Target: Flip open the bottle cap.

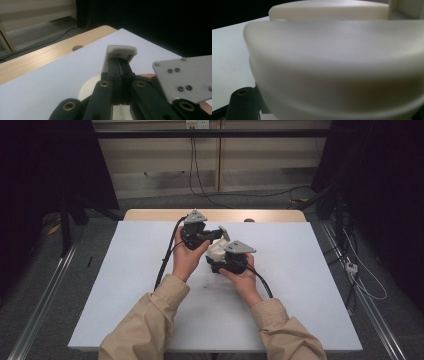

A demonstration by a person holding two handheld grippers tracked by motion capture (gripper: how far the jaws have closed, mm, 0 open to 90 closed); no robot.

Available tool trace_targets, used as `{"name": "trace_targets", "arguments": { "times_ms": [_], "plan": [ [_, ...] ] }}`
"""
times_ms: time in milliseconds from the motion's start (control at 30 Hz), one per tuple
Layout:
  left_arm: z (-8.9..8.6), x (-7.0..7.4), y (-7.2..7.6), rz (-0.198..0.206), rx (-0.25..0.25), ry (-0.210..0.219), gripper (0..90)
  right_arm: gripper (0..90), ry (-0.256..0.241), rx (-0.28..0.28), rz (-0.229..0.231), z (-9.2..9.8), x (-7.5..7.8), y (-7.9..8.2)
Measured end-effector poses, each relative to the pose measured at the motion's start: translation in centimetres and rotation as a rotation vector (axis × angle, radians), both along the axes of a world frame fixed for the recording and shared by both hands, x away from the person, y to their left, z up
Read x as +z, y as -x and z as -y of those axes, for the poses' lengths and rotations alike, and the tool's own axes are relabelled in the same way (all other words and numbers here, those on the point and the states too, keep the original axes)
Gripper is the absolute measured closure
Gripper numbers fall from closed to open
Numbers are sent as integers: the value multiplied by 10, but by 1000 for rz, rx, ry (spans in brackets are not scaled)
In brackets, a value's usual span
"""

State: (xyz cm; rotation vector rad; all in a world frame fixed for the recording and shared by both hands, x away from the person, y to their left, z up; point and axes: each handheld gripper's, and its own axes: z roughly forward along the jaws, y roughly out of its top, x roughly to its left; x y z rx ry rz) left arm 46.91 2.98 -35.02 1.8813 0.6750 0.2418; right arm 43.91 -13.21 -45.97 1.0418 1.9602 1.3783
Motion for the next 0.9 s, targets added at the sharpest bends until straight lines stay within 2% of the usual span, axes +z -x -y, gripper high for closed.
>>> {"name": "trace_targets", "arguments": {
  "times_ms": [600, 767, 833, 900],
  "plan": [
    [13, -2, -12, 5, -11, 6, 900, 187, -1, 2, 2, 0, 0, 0],
    [18, -7, -17, -8, -16, -7, 894, 188, 0, 4, 2, 0, 0, 0],
    [19, -11, -18, -18, -20, -6, 894, 187, 15, 7, 11, -1, 0, 0],
    [21, -14, -20, -27, -21, -2, 896, 187, 4, 5, 4, 1, 0, 0]
  ]
}}
